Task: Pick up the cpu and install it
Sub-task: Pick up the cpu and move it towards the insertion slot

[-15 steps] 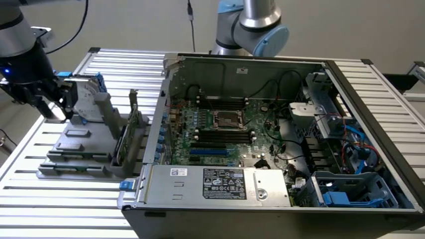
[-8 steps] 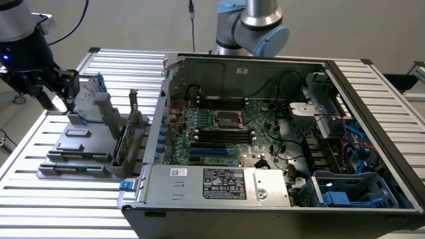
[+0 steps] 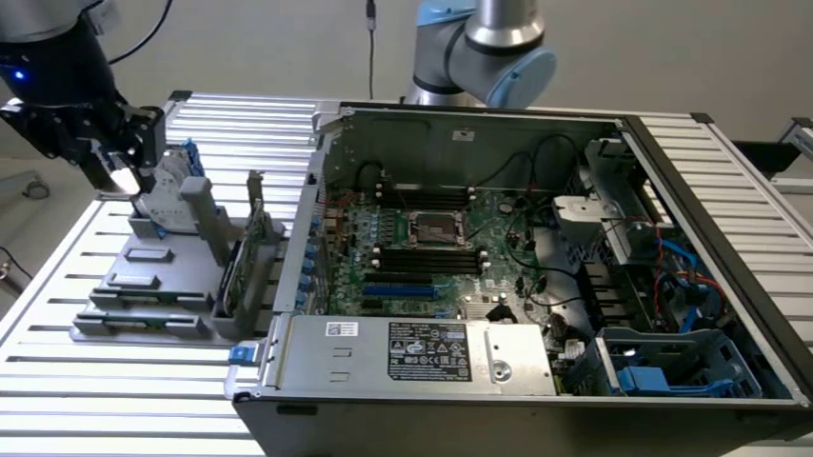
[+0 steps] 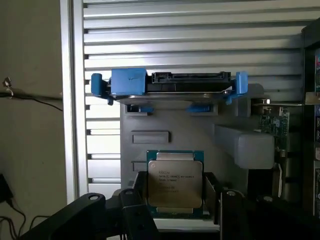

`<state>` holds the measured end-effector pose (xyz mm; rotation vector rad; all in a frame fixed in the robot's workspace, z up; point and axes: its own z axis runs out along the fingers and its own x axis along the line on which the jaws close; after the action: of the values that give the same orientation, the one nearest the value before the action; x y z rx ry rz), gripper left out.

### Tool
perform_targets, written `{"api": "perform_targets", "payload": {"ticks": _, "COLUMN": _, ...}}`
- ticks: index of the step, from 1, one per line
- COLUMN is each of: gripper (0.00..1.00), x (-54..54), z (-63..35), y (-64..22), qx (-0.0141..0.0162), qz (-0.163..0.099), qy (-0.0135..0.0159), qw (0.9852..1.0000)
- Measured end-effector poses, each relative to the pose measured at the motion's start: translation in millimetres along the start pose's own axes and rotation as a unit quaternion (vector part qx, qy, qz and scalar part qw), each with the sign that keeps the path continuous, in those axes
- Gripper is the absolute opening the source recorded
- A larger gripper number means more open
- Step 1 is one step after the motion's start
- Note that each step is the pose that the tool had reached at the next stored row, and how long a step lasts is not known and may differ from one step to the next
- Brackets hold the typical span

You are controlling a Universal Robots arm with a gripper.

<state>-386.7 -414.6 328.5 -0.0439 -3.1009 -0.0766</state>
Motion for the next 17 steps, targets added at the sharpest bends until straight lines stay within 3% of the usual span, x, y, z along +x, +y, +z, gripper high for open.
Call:
{"api": "perform_targets", "payload": {"ticks": 8, "gripper": 0.55, "x": -35.3, "z": -27.7, "y": 2.3, "qx": -0.0070, "qz": -0.001, "qy": 0.0002, "qw": 1.0000}}
{"api": "perform_targets", "payload": {"ticks": 17, "gripper": 0.55, "x": -75.3, "z": -49.6, "y": 4.5, "qx": -0.0164, "qz": -0.001, "qy": 0.0012, "qw": 0.9999}}
